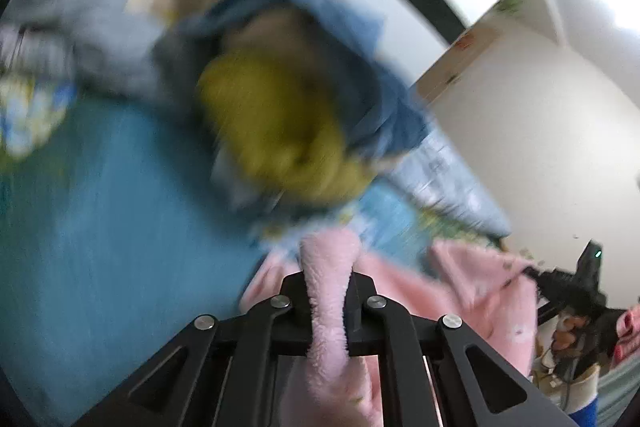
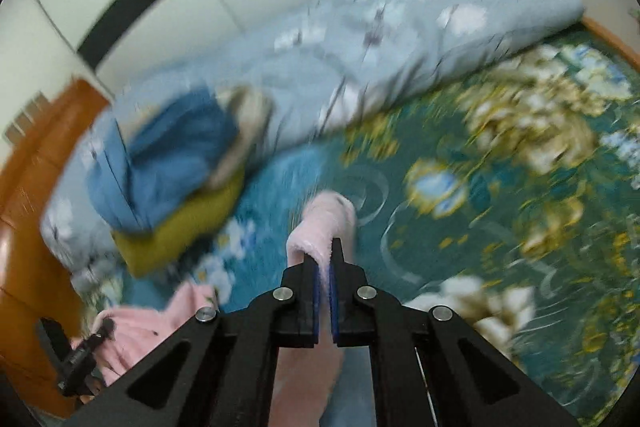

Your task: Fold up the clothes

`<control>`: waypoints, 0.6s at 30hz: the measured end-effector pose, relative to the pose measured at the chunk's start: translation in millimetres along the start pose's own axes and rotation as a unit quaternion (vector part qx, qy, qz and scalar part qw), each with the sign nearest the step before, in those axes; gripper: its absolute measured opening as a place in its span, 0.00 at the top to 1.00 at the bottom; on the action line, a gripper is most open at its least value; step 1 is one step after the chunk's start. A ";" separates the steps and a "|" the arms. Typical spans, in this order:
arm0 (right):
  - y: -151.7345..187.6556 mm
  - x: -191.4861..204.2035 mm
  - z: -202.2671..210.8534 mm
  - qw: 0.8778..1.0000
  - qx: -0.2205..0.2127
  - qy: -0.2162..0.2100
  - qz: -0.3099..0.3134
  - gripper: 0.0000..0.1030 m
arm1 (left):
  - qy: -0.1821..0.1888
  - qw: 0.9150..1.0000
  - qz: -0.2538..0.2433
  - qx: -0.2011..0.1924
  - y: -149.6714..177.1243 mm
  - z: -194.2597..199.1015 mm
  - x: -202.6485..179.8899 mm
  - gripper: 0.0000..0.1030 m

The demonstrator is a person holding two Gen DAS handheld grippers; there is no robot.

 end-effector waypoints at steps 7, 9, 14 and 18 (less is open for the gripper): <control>-2.9 -19.1 63.2 0.996 -0.078 -0.029 -0.021 0.97 | -0.021 0.988 -0.019 -0.153 -55.3 112.4 -20.5 0.92; 4.8 -28.3 77.8 0.994 -0.097 -0.044 -0.032 0.97 | -0.038 0.986 -0.014 -0.164 -48.3 129.2 -5.3 0.92; 47.4 -53.9 94.9 0.994 -0.096 -0.046 -0.020 0.97 | -0.079 0.988 0.003 -0.134 -3.5 132.3 40.8 0.92; 107.5 -93.0 64.5 0.998 -0.032 -0.023 -0.046 0.97 | -0.097 0.992 0.068 -0.040 63.2 83.7 95.3 0.92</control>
Point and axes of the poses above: each gripper's, at about its wrist camera, not at the fingertips, and z roughly against the way its jaws point, x to its left, y to its underside, the point moved 7 cm from there along -z, roughly the way its jaws point, and after that the axes turned 12 degrees about -y, right-handed, at the moved point
